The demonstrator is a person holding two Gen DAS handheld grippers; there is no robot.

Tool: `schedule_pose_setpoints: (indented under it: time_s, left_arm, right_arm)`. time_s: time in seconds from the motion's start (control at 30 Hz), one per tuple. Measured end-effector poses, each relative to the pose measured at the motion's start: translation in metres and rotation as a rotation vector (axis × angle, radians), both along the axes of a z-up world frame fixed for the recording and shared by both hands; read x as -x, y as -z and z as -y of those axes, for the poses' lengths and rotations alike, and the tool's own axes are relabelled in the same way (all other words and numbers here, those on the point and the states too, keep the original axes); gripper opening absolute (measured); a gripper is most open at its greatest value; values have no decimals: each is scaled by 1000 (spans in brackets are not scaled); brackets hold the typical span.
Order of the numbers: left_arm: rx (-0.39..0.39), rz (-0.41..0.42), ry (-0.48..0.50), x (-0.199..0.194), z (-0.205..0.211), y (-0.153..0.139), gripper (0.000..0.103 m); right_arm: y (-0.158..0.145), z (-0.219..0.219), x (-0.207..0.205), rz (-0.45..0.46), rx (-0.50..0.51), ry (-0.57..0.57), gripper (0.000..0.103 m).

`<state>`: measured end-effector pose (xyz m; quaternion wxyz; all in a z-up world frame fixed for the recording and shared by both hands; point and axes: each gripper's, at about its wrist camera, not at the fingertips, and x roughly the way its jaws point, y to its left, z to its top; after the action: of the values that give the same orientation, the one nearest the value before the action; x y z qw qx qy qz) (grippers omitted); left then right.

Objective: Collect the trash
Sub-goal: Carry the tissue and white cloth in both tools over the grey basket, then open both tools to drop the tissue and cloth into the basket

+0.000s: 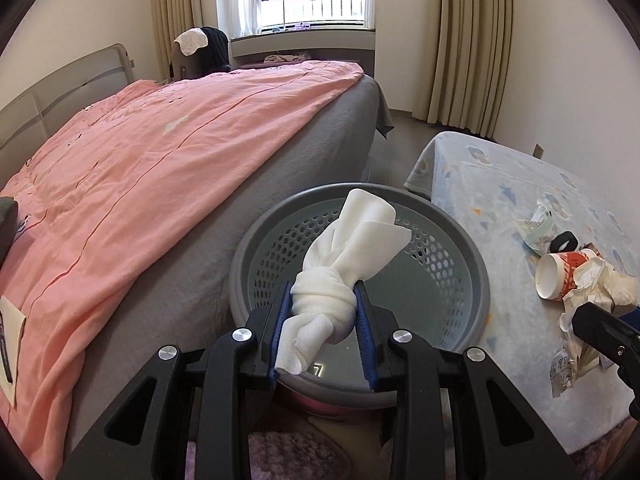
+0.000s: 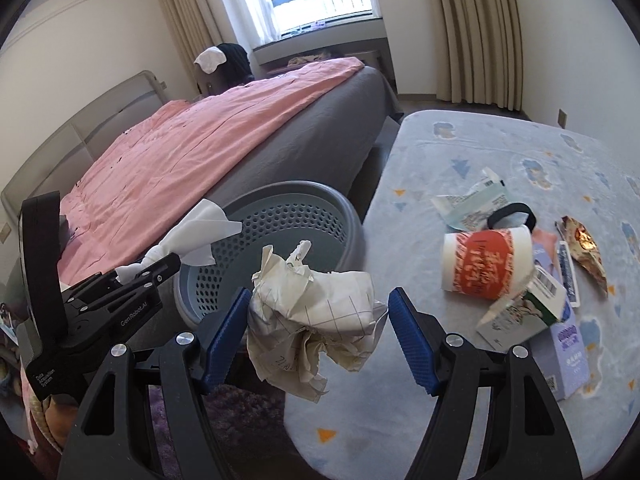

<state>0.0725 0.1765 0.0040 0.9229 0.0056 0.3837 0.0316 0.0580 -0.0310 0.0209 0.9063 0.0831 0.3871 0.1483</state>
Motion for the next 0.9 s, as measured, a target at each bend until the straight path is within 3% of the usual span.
schedule_pose_setpoints:
  time_s: [0.3,0.9]
  left_arm:
    - [25,-45,-50,-29,-26,17,30]
    - [36,-88,-67,-52,-39,29,30]
  right_arm:
    - [9,-45,-42,-3,12,-78,69]
    - [38,-67,-98,-68,29,-100,69]
